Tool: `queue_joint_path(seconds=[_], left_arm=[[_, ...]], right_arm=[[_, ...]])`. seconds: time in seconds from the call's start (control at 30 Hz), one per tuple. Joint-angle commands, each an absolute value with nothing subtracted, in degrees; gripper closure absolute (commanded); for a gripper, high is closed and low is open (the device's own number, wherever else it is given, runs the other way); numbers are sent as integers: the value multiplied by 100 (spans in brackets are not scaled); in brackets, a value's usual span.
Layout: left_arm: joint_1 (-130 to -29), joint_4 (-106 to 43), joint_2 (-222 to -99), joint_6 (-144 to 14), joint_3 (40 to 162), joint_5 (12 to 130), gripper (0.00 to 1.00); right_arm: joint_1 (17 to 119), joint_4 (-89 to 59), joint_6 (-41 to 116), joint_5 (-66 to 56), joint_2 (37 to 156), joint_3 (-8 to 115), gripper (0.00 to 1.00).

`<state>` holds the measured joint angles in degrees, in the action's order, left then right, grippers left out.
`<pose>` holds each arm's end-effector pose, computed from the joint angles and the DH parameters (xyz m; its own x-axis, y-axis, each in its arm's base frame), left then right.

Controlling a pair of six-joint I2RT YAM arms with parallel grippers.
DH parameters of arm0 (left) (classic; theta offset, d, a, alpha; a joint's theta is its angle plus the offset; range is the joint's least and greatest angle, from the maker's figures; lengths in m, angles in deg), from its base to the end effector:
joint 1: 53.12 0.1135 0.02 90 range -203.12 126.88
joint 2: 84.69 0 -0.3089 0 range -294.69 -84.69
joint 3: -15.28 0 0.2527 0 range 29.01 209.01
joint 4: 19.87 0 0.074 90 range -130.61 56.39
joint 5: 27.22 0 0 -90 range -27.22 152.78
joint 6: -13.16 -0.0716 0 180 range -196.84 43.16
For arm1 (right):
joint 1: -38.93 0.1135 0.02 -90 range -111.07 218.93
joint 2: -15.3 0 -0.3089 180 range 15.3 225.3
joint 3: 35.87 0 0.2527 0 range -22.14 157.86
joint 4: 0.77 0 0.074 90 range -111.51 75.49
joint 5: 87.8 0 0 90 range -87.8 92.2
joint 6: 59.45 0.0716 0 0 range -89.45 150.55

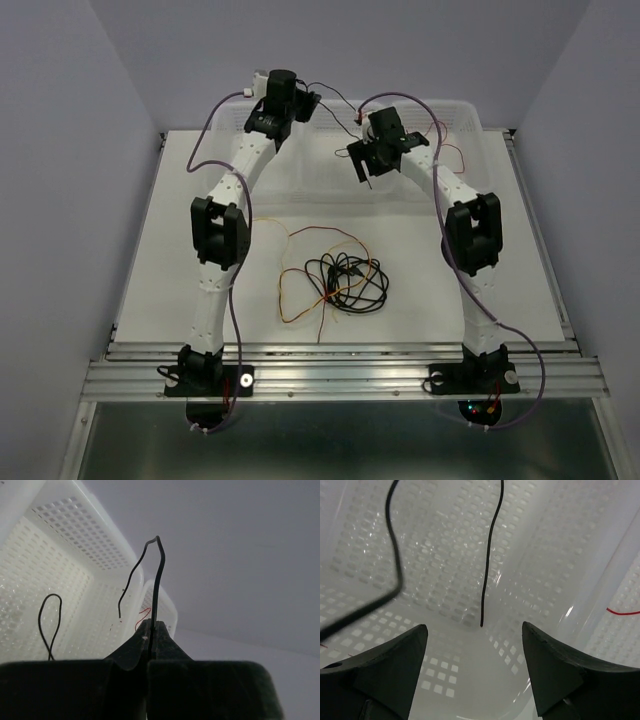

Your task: Untangle the cables

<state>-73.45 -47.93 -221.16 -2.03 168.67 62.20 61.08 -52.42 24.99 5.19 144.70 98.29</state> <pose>0.5897 -0.2177 0.3717 -0.3738 -0.8906 -0.2590 -0.0863 0.3114 -0.9464 0.5269 0.2104 0.2669 -0.6397 -0.3649 -0.6765 -0.4074 0.9073 -0.1041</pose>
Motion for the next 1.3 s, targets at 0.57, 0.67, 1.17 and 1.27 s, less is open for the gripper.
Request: queue_joint_path(seconds=[0.57, 0.67, 1.17, 1.27], left_arm=[[-7755, -5056, -22330, -1487, 16912, 5758, 91], [-7746, -5074, -22374, -1672, 17007, 6022, 34], [-8001, -6208, -21286, -2875, 16834, 5829, 1], [-8176, -6471, -21029, -3219, 16630, 5812, 1]], right_arm=[[6029, -4466, 2677, -386, 12086, 7938, 12], [6029, -4351, 2791, -369, 11857, 7807, 0], [6029, -3683, 3775, 9, 10223, 6261, 0], [6029, -3543, 4057, -25, 9766, 5918, 0]])
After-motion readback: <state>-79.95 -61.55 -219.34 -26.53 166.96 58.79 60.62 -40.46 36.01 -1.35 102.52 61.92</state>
